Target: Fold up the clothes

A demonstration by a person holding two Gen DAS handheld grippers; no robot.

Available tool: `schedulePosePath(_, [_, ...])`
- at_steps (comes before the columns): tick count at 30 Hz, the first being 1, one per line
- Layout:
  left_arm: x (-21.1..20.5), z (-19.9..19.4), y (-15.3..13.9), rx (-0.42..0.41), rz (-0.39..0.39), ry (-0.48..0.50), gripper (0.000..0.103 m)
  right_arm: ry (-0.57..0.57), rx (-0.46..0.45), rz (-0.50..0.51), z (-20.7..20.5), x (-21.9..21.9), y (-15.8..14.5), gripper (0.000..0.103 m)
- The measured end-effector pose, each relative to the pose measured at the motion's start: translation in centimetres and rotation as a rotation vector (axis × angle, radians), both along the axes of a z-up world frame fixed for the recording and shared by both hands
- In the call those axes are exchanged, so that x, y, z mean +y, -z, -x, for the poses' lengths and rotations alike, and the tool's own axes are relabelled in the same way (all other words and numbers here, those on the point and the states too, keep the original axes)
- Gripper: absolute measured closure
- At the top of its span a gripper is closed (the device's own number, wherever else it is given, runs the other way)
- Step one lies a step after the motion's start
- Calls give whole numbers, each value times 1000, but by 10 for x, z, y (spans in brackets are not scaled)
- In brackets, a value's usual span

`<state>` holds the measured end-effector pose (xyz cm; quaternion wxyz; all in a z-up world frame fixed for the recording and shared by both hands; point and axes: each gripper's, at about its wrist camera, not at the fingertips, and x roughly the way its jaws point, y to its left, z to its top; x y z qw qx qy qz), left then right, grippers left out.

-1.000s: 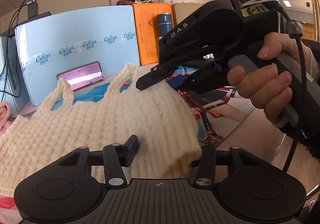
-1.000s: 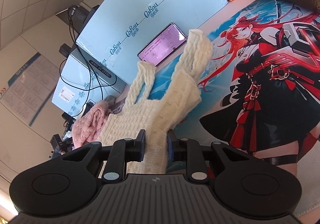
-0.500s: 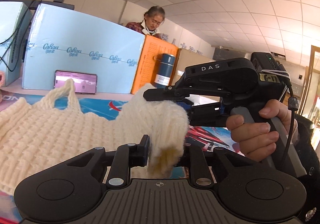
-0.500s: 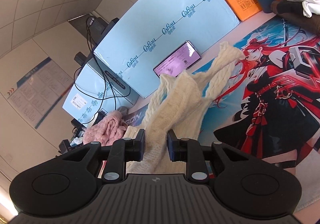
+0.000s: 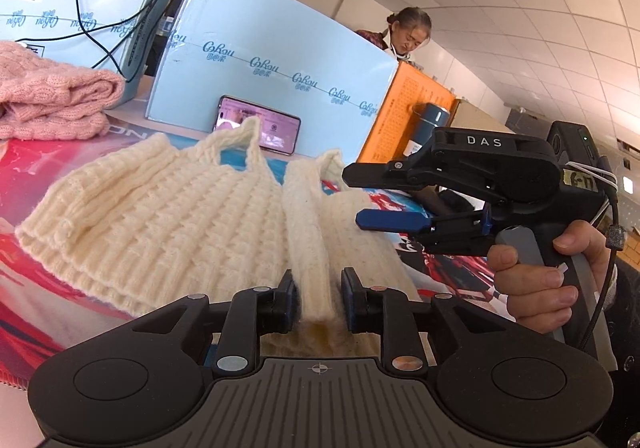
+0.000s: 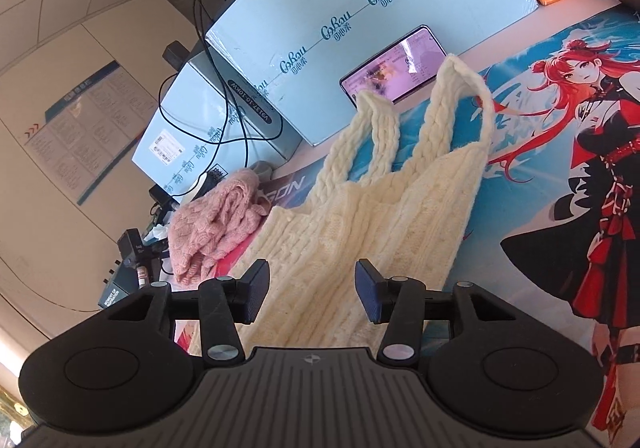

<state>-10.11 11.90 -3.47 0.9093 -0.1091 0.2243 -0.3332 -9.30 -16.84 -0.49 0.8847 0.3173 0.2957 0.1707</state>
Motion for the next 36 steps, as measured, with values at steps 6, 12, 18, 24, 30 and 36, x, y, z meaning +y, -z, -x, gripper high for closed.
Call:
schedulePosePath(6, [2,2,-7,-94,-126,-122,33,18,2,19,-1,-5,6,53])
schedulePosePath(12, [16,-1,-12,-101,-160,-207,15,210,-27,186,-3,-25,-3,26])
schedulePosePath(18, [12,4,-13,-118,-129,-117,14,157,74,127,-21,-27,16,38])
schedulePosePath(24, [2,3,-11,-124,-190,-114,14,158,57,185,-17,-11,18,84])
schedulePosePath(30, [-10,-2,-10,-137,-273,-96,13,204,25,155,4,-26,18,88])
schedulePosePath(36, [-32,-19,-15,-170,-420,-30,6,300,16,181,43,-41,18,88])
